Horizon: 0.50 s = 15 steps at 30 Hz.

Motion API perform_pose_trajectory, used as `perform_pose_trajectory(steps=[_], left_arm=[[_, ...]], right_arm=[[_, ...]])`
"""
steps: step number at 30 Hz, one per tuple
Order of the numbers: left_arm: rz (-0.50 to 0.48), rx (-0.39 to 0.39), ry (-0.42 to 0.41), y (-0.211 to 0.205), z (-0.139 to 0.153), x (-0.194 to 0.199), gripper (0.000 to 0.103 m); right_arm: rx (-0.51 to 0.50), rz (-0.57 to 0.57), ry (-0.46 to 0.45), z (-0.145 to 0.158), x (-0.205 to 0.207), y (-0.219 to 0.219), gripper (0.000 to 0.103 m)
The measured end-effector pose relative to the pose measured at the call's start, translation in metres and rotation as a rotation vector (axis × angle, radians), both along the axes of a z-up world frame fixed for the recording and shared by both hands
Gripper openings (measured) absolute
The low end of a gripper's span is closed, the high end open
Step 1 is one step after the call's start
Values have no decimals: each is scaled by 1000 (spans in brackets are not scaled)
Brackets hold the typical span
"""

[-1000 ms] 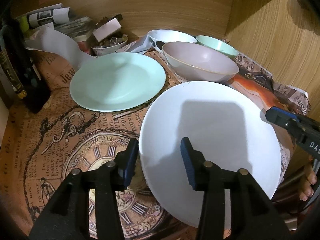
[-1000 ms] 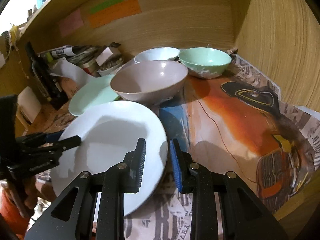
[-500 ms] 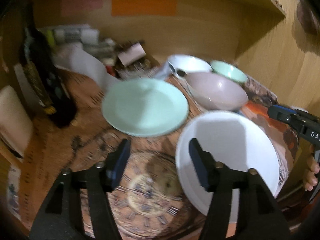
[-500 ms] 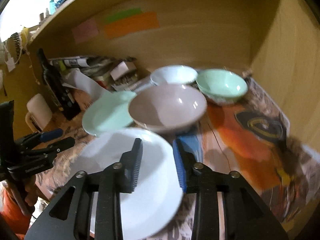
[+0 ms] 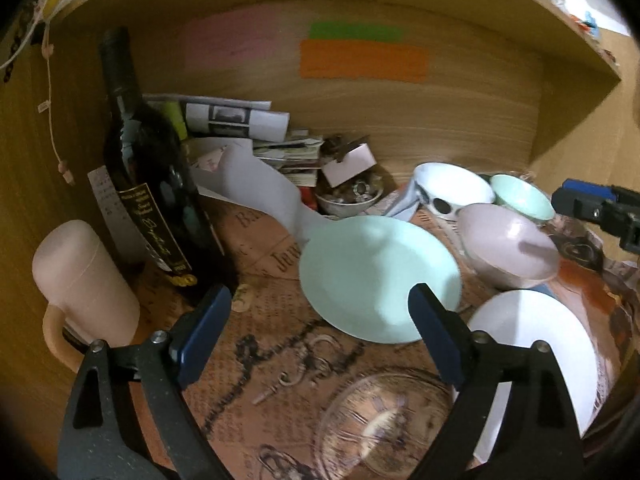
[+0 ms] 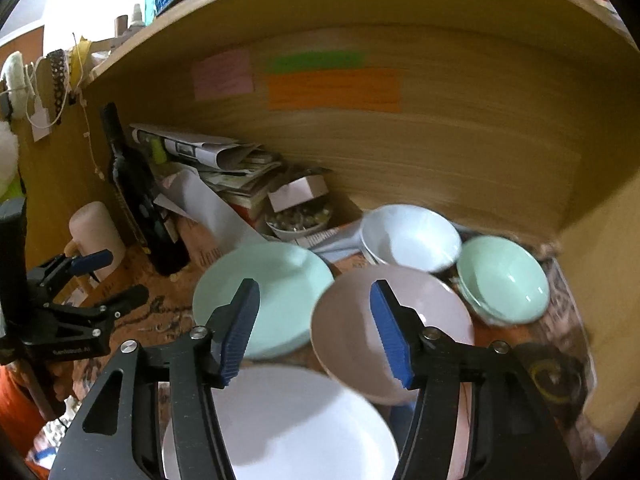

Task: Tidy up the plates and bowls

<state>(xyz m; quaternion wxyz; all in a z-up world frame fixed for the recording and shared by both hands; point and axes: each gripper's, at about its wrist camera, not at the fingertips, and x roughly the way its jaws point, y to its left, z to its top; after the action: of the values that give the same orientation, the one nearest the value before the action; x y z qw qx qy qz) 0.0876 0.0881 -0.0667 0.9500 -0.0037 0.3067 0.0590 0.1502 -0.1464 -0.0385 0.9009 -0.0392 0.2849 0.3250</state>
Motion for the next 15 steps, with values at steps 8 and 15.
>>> perform_pose_trajectory(steps=[8,15], left_arm=[[17,-78,78,24,-16,33,91],[19,-107,162,34,-40,52,84]], right_arm=[[-64,67,129,-14,62,39,54],[-159,107,230,-39,105,72,54]])
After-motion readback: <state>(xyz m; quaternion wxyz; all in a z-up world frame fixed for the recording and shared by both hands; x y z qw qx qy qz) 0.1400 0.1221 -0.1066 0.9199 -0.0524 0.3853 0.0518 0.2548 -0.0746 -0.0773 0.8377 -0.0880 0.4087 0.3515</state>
